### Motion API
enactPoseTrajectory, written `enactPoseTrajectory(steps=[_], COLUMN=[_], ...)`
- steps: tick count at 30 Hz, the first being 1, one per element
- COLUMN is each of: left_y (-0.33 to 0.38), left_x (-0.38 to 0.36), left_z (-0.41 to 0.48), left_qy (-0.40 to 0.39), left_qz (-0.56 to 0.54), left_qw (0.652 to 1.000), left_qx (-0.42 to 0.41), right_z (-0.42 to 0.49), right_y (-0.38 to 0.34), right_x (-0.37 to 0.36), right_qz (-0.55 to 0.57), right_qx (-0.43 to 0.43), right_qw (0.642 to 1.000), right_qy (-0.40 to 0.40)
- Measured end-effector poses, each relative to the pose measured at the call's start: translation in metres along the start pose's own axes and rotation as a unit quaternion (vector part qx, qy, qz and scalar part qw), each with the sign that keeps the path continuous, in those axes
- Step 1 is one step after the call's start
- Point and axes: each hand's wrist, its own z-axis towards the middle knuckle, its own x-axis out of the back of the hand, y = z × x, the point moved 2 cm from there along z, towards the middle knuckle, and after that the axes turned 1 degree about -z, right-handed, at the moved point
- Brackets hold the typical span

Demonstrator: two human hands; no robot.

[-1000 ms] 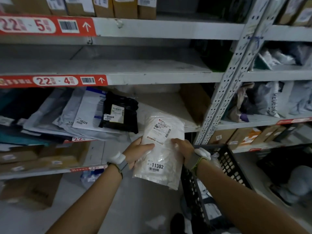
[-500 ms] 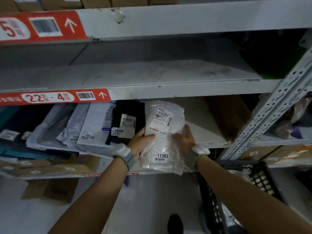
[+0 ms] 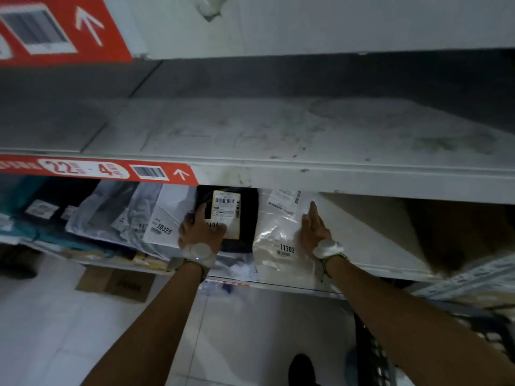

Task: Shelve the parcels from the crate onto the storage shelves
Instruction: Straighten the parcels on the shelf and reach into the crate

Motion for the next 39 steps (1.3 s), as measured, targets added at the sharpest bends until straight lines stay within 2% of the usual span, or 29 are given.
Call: enactPoseTrajectory(steps=[3,6,9,11,13,17,20,24,28,32,39], left_y=[-0.02,-0.045,-0.052,-0.043,-0.047,-0.065,-0.055,-0.023,0.011,0.025,0.061], left_x=[0.023,0.047,0.062,0.077,0.083,0.08,0.06,0.029,-0.008,-0.038,-0.123], left_z=[0.012,0.015,0.016,-0.004,-0.021,-0.057,-0.101,-0.169,-0.222,-0.252,-0.292], left_qy=[-0.018,-0.037,-0.08,-0.112,-0.112,-0.099,-0.076,-0.147,-0.275,-0.347,-0.441], left_qz=[-0.092,-0.168,-0.163,-0.149,-0.143,-0.139,-0.201,-0.223,-0.18,-0.101,0.024], left_qw=[0.995,0.985,0.983,0.982,0.983,0.985,0.975,0.953,0.923,0.902,0.874], left_qx=[-0.025,0.021,0.024,0.015,0.001,-0.021,-0.064,-0.14,-0.201,-0.238,-0.201], right_z=[0.004,0.001,-0.004,-0.021,-0.044,-0.115,-0.168,-0.227,-0.275,-0.306,-0.308], right_y=[-0.01,-0.023,-0.026,-0.028,-0.028,-0.024,0.007,0.064,0.115,0.172,0.294], right_x=[-0.006,-0.012,-0.018,-0.025,-0.03,-0.027,-0.018,0.004,0.038,0.064,0.094], right_qz=[-0.091,-0.151,-0.126,-0.072,-0.04,-0.063,-0.088,-0.116,-0.167,-0.209,-0.148], right_qx=[-0.005,-0.004,-0.027,-0.039,-0.052,-0.103,-0.12,-0.148,-0.187,-0.22,-0.296], right_qw=[0.996,0.988,0.991,0.997,0.998,0.993,0.988,0.981,0.967,0.952,0.944], right_qy=[-0.018,-0.041,-0.021,-0.007,-0.002,0.012,0.045,0.039,0.045,0.054,-0.006])
